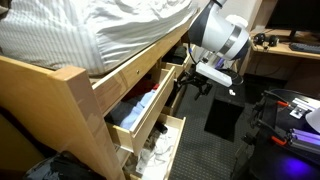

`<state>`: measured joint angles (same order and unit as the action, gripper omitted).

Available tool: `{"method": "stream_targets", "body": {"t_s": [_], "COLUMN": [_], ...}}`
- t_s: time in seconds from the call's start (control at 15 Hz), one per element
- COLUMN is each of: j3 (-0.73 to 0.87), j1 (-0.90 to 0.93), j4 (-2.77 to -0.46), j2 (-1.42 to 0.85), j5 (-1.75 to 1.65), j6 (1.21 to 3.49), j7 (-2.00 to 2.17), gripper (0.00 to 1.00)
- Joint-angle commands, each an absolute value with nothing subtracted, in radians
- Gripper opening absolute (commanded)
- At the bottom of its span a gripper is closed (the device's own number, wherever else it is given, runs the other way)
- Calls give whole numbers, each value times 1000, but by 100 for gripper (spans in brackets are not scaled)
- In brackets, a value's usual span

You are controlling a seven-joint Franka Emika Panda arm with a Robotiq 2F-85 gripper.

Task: Close the top left drawer and open the top right drawer

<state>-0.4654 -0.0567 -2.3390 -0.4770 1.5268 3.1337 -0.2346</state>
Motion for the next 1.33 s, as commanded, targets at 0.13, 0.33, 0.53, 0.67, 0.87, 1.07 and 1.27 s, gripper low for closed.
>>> {"method": "stream_targets", "body": {"t_s": [0.13,0.33,0.53,0.67,0.87,1.07,1.27], "j3": [-447,-407,-426,-428,-404,-384,-369], "j1": [-42,-25,-44,-43,-52,-41,-41], "j4": [-2167,-2058,-2121,-2124,-1993,-1841,-1751], "j2": [-551,-641,-580,-579,-664,-753,-815], "j5": [1640,1542,1565,1565,1576,1617,1607], "j6": [3222,3251,3219,3219,3218,3243,3213], "j7": [-386,-348,-342,-342,-367,-409,-411], "gripper": [100,100,100,100,100,100,100]}}
